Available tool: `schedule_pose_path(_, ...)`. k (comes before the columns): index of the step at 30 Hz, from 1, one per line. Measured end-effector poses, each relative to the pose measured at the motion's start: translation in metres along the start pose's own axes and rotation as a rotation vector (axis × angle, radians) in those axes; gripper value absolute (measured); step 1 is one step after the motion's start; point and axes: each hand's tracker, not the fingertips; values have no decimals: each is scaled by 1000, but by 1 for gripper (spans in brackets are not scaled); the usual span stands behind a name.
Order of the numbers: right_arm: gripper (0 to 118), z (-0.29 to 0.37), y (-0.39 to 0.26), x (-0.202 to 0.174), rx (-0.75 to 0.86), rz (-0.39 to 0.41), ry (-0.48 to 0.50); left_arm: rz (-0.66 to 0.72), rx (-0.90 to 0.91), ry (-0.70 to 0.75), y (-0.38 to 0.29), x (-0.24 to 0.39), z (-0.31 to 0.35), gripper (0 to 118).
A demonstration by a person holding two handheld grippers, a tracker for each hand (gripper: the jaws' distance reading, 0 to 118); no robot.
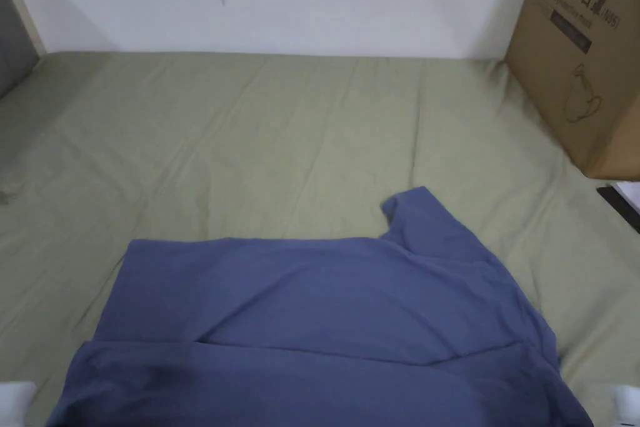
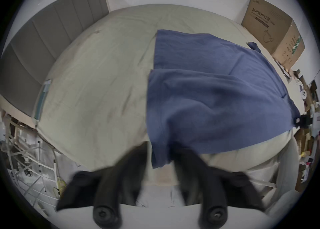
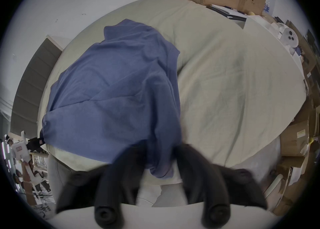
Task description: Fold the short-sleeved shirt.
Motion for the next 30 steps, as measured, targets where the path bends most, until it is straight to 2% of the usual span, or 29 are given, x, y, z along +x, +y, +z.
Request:
schedule_pose_path(1,73,4,3,-1,7,3,-2,1,14,42,1,0,5,75)
schedule_pose_path(2,75,12,8,-3,37,14,8,10,33,46,6,3,11,81)
schedule_pose_path(5,74,35,32,-13,115,56,1,93,143,-48,25,1,37,80)
schedule_pose_path(6,72,42,40,-17,145,75,2,141,172,-67,35,3,46,77)
schedule_pose_path(7,65,47,47,-20,168,89,12,183,207,-103,44,5,51,69)
schedule_pose_path(9,11,52,66,-30,217,81,45,270,276,-165,62,5,55,14)
schedule_pose_path(10,0,52,73,-33,227,76,55,282,296,-179,70,9,54,0)
schedule_pose_path(13,0,33,101,-38,231,-19,83,260,313,-160,91,25,32,0)
schedule_pose_path(15,0,17,116,-41,222,-7,110,234,290,-169,105,36,21,0)
schedule_pose_path(19,0,-19,163,-46,206,10,103,183,246,-187,117,50,1,0)
schedule_pose_path(20,14,-29,175,-50,202,5,94,172,243,-176,121,52,-3,0)
schedule_pose_path(22,72,-50,205,-52,174,36,90,144,229,-147,122,54,-11,0)
schedule_pose_path(23,96,-64,220,-53,161,51,90,141,221,-136,125,54,-16,0)
schedule_pose_path(25,90,-91,246,-60,150,72,35,146,204,-138,123,52,-24,0)
schedule_pose_path(28,91,-135,280,-68,71,116,-13,149,174,-130,122,49,-35,0)
schedule_pose_path(29,86,-151,288,-69,44,145,-34,146,162,-121,120,50,-37,0)
schedule_pose_path(30,72,-166,293,-72,27,155,-85,143,153,-113,120,48,-41,0)
